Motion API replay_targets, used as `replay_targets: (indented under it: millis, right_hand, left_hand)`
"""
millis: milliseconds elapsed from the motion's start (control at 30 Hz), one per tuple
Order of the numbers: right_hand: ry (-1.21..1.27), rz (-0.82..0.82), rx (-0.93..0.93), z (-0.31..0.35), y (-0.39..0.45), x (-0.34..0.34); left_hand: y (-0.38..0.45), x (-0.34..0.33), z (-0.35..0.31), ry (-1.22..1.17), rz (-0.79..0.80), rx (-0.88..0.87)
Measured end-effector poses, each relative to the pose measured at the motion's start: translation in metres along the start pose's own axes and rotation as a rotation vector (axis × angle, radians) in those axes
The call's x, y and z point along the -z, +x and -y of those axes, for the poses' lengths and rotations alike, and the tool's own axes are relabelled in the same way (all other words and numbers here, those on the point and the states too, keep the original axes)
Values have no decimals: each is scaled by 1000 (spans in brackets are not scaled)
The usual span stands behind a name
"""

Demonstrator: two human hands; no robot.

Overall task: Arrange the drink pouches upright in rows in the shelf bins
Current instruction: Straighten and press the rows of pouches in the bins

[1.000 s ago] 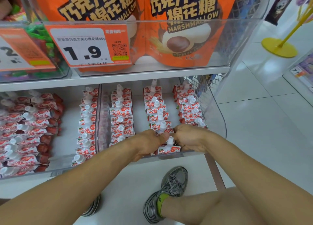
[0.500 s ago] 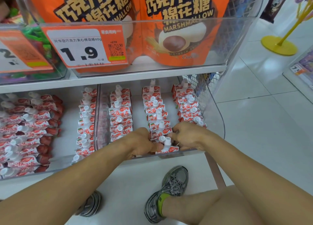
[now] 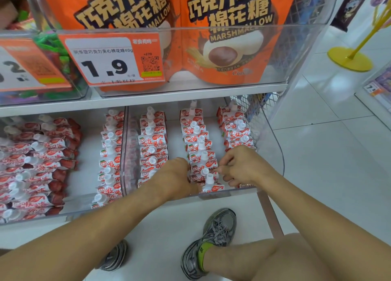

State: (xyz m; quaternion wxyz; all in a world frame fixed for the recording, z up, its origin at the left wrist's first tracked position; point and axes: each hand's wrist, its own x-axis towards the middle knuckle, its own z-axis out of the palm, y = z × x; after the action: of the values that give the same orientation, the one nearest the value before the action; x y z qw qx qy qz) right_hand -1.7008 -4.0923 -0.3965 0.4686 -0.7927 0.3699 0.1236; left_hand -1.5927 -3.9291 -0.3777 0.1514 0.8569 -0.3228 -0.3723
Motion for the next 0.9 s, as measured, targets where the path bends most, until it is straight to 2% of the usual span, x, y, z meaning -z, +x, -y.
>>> replay_targets:
  millis: [133, 200, 267, 367, 467, 633, 767, 900]
  right_hand:
    - [-83, -12, 153, 4, -8, 0]
    - [-226, -34, 255, 6, -8, -4]
    - [-300, -58, 303, 4, -6, -5]
    - [-423, -110, 354, 1, -3, -4]
    - [-459, -125, 354, -2, 1, -4]
    - [-459, -103, 318, -4, 2, -2]
    - [-439, -64, 314, 0, -2, 0]
    - [-509, -75, 360, 5, -5, -1]
  left_hand:
    - [-1, -2, 3, 35, -140, -52]
    - [-1, -6, 6, 107, -292, -144]
    - [-1, -11, 7, 107, -347, -245]
    - [-2, -20, 3, -93, -248, -319]
    - [-1, -29, 0, -204, -229, -372]
    - [1, -19, 11, -80, -135, -521]
    - [4, -15, 17, 101, -159, -584]
    - [3, -15, 19, 49, -188, -611]
